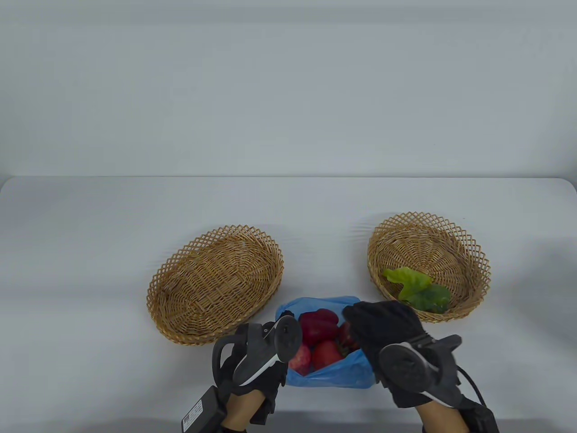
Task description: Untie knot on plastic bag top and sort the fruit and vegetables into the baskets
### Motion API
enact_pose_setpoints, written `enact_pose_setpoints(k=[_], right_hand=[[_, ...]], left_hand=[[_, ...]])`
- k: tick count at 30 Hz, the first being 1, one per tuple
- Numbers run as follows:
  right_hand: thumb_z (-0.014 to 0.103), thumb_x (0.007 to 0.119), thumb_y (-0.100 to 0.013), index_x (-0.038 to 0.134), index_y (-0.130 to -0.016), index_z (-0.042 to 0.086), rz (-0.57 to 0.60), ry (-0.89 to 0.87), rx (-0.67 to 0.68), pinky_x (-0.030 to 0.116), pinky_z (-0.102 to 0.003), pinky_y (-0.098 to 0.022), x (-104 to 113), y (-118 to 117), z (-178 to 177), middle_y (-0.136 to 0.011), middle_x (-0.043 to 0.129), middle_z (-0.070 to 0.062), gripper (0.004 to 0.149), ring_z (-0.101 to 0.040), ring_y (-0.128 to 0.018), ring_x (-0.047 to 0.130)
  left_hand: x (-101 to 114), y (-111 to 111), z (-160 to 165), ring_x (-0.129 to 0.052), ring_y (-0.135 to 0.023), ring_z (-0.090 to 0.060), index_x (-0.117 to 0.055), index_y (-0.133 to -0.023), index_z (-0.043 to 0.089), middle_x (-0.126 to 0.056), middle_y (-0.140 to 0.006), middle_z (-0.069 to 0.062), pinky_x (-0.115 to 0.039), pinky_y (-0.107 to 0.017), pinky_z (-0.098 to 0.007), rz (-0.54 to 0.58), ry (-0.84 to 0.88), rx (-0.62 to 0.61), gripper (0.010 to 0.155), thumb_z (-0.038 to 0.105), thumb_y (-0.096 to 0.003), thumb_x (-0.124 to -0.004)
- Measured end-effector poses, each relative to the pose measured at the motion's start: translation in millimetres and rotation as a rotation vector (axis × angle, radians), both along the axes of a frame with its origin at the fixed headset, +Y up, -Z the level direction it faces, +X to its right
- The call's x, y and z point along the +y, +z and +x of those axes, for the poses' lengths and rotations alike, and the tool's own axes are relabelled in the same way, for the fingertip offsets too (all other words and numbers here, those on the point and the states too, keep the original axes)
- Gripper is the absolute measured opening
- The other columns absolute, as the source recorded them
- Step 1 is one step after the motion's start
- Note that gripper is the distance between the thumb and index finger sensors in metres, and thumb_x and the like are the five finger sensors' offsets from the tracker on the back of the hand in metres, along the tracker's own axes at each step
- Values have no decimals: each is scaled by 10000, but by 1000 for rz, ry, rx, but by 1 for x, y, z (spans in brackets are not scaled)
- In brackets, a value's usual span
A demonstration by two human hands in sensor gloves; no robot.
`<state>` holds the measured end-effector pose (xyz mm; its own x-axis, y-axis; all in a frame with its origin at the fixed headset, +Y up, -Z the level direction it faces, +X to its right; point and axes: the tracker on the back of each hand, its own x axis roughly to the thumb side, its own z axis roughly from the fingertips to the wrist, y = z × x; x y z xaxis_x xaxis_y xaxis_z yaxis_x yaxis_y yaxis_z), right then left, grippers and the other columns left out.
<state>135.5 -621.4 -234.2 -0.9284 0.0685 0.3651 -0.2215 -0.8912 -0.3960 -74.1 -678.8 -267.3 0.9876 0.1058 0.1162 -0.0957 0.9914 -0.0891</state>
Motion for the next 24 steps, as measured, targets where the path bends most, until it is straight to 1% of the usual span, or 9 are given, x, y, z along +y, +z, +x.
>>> enact_pose_setpoints(k=[3,4,8,11,12,15,18,20,24], right_hand=[[368,923,-400,885,-802,344,-104,164,8,896,-394,-535,-21,-11,-25,-789,1021,37,405,-131,-576,1105],[359,933,-391,883,-809,329,-126,189,1,932,-367,-464,-28,-15,-28,-786,1022,18,421,-96,-488,1133],[408,962,-354,840,-868,292,-284,300,-3,948,-343,-335,-49,-32,-32,-831,993,-19,541,-87,-365,1139],[493,986,-304,756,-950,306,-395,386,19,896,-389,-403,-61,-35,-35,-938,915,-24,710,-155,-484,1087],[507,989,-294,728,-970,322,-427,414,25,866,-417,-474,-65,-36,-37,-974,884,-14,747,-182,-588,1050],[517,1001,-273,681,-1001,346,-437,488,29,765,-477,-620,-72,-33,-44,-1043,813,-1,814,-253,-848,889],[504,1006,-269,665,-1009,368,-419,505,47,636,-560,-743,-76,-30,-49,-1095,751,13,826,-275,-1027,720],[502,1005,-269,650,-1012,375,-414,520,52,627,-562,-754,-78,-29,-52,-1102,727,10,833,-265,-1048,705],[546,987,-261,605,-1036,363,-429,552,54,671,-552,-725,-86,-29,-57,-1073,760,-49,883,-277,-948,833]], left_hand=[[-1,0,1,-1053,-554,-126,-620,-1039,300,-963,-813,71,-705,-738,-494,-5,-4,0,623,353,-464,-853],[-1,0,1,-1053,-554,-126,-618,-1040,301,-962,-815,72,-705,-738,-495,-4,-5,1,624,353,-464,-852],[-1,0,1,-1052,-556,-127,-618,-1041,299,-962,-815,70,-703,-739,-495,-6,-8,2,624,352,-465,-852],[-1,0,2,-1051,-556,-131,-618,-1041,300,-963,-814,70,-703,-739,-496,-9,-10,-2,624,353,-465,-852],[-2,0,2,-1052,-556,-128,-619,-1040,300,-963,-815,70,-703,-738,-496,-14,-9,-4,624,354,-464,-852],[-3,0,4,-1051,-556,-130,-618,-1040,301,-963,-814,70,-704,-738,-496,-24,-11,-13,625,357,-463,-853],[-3,0,4,-1052,-556,-129,-619,-1041,298,-962,-815,69,-703,-737,-497,-29,-7,-18,626,356,-464,-853],[-3,0,4,-1052,-555,-131,-619,-1041,296,-963,-814,66,-703,-737,-498,-36,-7,-19,626,355,-463,-854],[-5,-1,5,-1051,-556,-135,-616,-1042,291,-959,-820,62,-701,-734,-502,-53,-18,-23,629,353,-463,-853]])
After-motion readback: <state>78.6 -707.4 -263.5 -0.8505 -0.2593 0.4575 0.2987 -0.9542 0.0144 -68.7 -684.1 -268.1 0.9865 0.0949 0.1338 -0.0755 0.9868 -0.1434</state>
